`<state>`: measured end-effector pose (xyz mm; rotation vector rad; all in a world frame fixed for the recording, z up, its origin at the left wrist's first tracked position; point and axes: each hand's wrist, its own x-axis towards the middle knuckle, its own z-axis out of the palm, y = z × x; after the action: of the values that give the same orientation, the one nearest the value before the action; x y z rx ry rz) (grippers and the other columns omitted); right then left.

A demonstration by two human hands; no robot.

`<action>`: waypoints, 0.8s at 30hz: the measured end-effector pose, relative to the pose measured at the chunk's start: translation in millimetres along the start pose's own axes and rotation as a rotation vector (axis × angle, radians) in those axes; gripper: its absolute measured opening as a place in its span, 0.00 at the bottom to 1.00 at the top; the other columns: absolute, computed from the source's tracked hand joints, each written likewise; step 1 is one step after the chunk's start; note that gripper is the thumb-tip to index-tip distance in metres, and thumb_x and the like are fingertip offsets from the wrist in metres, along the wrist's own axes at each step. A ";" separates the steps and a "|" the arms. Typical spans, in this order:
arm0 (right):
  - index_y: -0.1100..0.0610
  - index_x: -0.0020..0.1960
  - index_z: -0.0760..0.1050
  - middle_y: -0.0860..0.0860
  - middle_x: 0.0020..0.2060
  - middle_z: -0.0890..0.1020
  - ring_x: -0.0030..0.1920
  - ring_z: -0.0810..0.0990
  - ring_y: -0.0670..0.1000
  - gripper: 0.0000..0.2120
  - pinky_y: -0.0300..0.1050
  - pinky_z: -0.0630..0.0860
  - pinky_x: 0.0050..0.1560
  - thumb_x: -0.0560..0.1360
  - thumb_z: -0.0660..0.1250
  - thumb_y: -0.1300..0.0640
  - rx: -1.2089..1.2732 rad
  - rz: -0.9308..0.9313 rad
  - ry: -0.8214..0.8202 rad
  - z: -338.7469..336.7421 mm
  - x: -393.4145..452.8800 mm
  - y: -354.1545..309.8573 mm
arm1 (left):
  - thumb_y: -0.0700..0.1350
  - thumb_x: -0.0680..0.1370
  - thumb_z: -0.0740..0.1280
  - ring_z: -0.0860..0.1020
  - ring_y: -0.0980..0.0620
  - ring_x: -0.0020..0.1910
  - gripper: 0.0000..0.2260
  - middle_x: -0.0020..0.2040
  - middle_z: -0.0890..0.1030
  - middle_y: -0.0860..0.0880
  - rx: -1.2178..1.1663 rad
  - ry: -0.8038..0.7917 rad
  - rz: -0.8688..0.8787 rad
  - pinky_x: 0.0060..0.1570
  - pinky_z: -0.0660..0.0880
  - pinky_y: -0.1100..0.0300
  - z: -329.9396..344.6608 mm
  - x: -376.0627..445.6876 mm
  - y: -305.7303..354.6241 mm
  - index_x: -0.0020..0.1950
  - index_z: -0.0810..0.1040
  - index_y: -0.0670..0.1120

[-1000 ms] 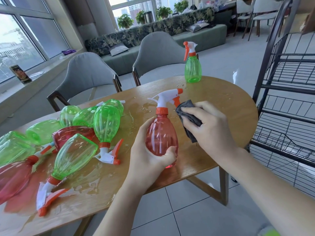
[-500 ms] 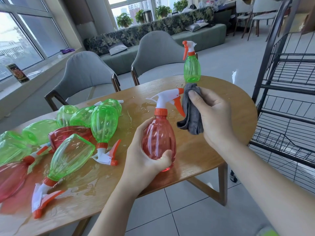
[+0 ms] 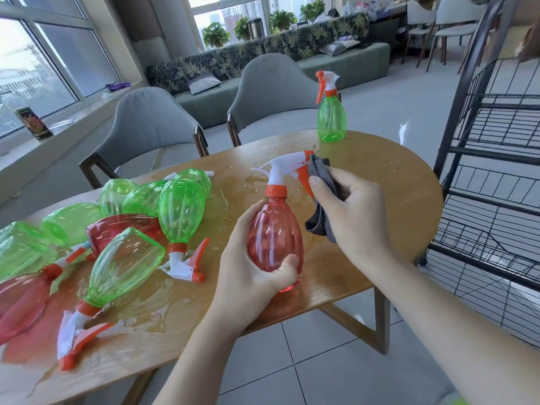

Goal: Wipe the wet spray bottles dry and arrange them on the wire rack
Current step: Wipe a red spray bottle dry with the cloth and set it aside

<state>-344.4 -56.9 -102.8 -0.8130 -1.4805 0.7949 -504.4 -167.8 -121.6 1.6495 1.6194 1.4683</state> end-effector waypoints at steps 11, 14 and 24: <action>0.54 0.66 0.81 0.50 0.52 0.87 0.53 0.83 0.47 0.14 0.47 0.78 0.52 0.82 0.68 0.61 -0.318 -0.155 -0.324 -38.9 -0.3 10.5 | 0.50 0.68 0.79 0.81 0.60 0.65 0.34 0.64 0.83 0.61 -0.050 0.018 -0.042 0.58 0.76 0.72 -10.2 2.7 0.2 0.72 0.73 0.62; 0.55 0.67 0.81 0.47 0.50 0.86 0.51 0.82 0.41 0.14 0.36 0.78 0.49 0.82 0.68 0.58 -0.339 -0.106 -0.228 -44.1 6.6 8.4 | 0.44 0.69 0.78 0.82 0.59 0.64 0.34 0.64 0.83 0.60 -0.027 0.003 -0.027 0.58 0.76 0.71 -11.0 1.8 -0.9 0.72 0.73 0.62; 0.56 0.64 0.82 0.49 0.44 0.85 0.41 0.79 0.45 0.11 0.27 0.70 0.42 0.84 0.65 0.59 -0.444 -0.158 -0.158 -45.0 26.5 -19.2 | 0.51 0.65 0.77 0.78 0.61 0.66 0.43 0.70 0.74 0.65 0.348 -0.092 0.199 0.63 0.74 0.69 -13.9 2.6 -0.5 0.78 0.67 0.66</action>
<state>-301.5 -43.3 -70.1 -0.9616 -1.8734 0.4212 -517.1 -170.5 -115.9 2.0885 1.7783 1.2256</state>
